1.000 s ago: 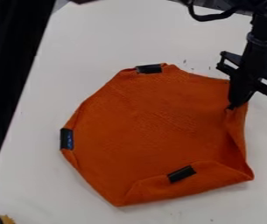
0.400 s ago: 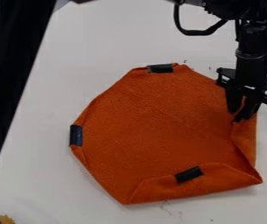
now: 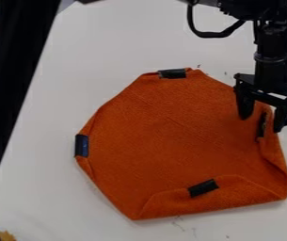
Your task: Unfold the top right corner of the cloth
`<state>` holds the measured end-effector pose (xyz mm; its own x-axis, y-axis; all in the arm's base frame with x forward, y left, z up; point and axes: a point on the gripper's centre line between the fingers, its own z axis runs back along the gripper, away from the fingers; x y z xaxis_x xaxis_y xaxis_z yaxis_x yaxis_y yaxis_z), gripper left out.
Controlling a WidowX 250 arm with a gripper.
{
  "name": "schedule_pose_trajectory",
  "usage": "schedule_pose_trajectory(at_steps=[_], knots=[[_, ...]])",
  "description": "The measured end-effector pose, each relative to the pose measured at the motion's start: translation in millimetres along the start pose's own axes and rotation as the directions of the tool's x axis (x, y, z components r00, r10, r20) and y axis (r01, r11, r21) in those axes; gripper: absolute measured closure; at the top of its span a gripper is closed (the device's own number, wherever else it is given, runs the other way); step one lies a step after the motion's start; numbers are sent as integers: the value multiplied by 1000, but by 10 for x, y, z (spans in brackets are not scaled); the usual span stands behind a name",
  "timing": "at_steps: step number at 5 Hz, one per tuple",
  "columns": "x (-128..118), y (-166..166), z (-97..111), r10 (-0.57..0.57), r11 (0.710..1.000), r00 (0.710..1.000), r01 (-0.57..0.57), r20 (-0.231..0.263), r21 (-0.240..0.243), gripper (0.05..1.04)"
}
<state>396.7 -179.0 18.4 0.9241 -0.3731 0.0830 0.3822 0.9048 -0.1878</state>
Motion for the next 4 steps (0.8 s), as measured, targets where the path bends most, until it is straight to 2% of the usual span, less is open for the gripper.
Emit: schedule_pose_trajectory(at_steps=[1,2,3,4], knots=[[40,-93,24,30,998,1000,-30,-6,-57,75],[124,-174,28,100,983,994,-92,44,-161,82],[174,-176,-51,152,969,983,-128,104,-210,82],[317,-299,-19,167,952,969,-110,183,-285,83]])
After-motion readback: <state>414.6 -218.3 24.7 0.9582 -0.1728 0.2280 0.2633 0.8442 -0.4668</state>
